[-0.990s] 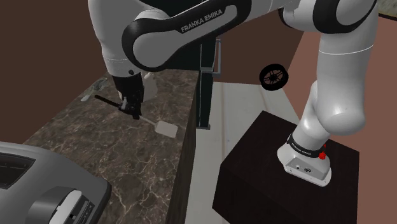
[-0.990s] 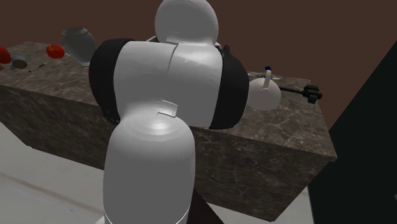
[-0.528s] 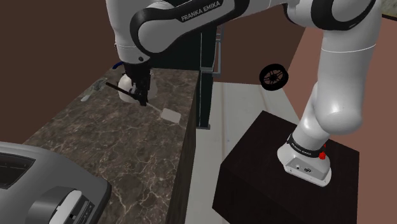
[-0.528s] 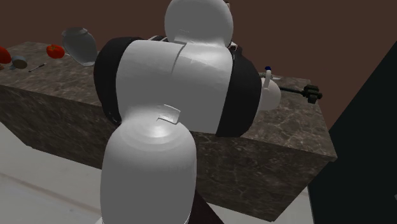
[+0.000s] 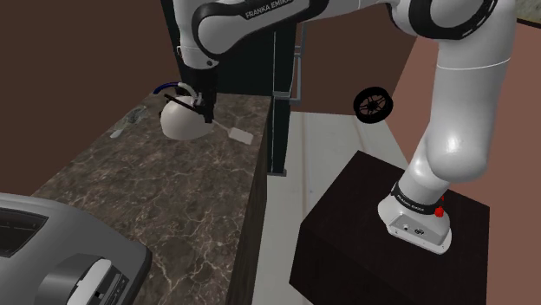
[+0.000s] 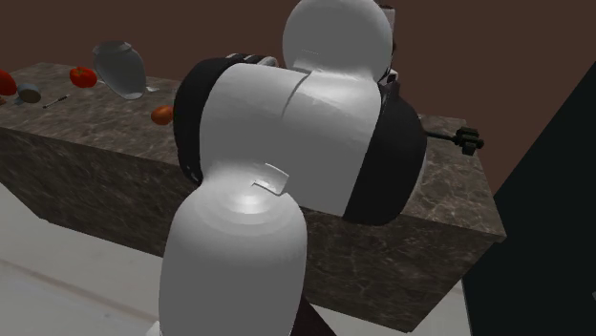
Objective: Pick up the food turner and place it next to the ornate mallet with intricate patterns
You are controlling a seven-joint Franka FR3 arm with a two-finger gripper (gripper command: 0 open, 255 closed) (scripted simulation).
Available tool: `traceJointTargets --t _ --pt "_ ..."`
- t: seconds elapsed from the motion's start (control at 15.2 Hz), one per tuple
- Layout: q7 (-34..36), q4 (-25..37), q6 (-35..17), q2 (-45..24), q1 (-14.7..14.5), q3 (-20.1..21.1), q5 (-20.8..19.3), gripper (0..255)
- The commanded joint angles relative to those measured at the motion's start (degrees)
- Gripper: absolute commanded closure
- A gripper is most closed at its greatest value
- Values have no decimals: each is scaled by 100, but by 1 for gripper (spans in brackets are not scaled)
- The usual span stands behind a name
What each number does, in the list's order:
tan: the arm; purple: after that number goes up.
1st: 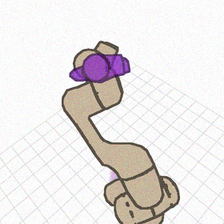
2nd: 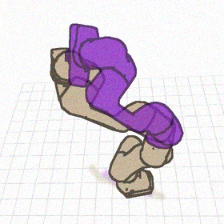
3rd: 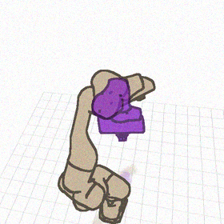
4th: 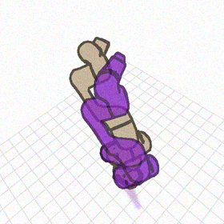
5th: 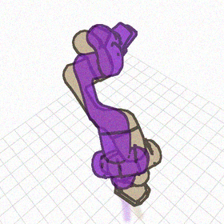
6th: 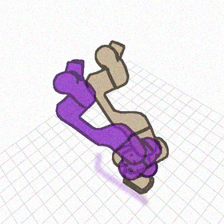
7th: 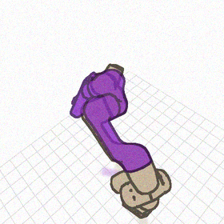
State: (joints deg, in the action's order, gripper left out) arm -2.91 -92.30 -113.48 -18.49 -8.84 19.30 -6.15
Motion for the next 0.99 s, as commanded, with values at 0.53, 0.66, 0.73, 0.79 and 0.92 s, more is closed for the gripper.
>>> traceJointTargets --t 0.53,0.66,0.73,0.79,0.92 --pt "-1155 761 261 -490 711 -355 69 255" --pt "-1370 1026 357 -661 838 -422 70 255" --pt "-1476 1175 411 -756 900 -453 69 255" --pt "-1581 1335 470 -858 960 -484 68 255" --pt "-1786 1694 605 -1084 1075 -545 62 255"
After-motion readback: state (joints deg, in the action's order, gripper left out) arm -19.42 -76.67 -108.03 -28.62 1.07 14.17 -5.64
